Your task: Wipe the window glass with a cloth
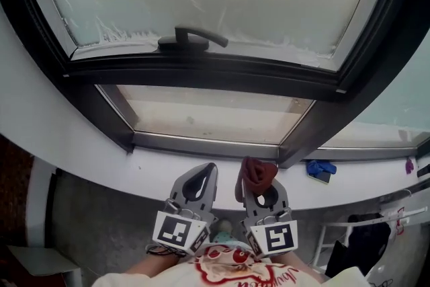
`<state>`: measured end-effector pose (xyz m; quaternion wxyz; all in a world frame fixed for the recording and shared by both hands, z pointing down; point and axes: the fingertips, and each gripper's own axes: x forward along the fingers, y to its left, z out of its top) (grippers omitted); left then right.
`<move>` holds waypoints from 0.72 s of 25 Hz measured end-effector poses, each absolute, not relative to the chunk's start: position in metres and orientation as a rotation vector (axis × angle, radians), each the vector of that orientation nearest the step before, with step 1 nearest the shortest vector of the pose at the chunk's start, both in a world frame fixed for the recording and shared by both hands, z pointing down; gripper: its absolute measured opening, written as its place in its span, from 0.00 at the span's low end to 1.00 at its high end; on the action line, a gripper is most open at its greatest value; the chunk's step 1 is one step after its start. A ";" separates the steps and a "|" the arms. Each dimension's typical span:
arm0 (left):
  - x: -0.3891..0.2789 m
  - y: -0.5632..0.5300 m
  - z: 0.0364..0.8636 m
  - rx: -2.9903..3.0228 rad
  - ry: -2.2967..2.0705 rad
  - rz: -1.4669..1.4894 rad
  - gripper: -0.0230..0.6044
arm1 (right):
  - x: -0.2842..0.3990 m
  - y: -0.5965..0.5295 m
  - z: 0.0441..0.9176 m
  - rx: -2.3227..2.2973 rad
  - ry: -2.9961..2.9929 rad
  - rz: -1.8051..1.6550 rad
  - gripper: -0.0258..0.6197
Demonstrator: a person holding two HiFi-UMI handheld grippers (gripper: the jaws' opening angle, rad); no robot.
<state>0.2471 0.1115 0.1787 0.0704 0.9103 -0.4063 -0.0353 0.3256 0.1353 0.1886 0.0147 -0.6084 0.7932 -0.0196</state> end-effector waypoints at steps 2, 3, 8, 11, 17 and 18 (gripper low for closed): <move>0.247 0.104 0.177 2.744 -1.209 -0.104 0.07 | 0.327 0.126 0.189 -1.919 2.455 -0.068 0.17; 0.248 0.101 0.177 2.747 -1.201 -0.103 0.07 | 0.328 0.123 0.189 -1.929 2.446 -0.065 0.17; 0.252 0.089 0.179 2.770 -1.152 -0.093 0.07 | 0.366 0.096 0.199 -2.234 2.537 0.426 0.17; 0.249 0.087 0.187 2.767 -1.137 -0.069 0.07 | 0.407 0.067 0.206 -2.446 2.558 1.050 0.17; 0.235 0.085 0.205 2.731 -1.157 -0.005 0.07 | 0.465 -0.001 0.220 -2.477 2.500 1.897 0.17; 0.233 0.085 0.206 2.730 -1.164 0.003 0.07 | 0.471 -0.011 0.222 -2.468 2.483 1.992 0.17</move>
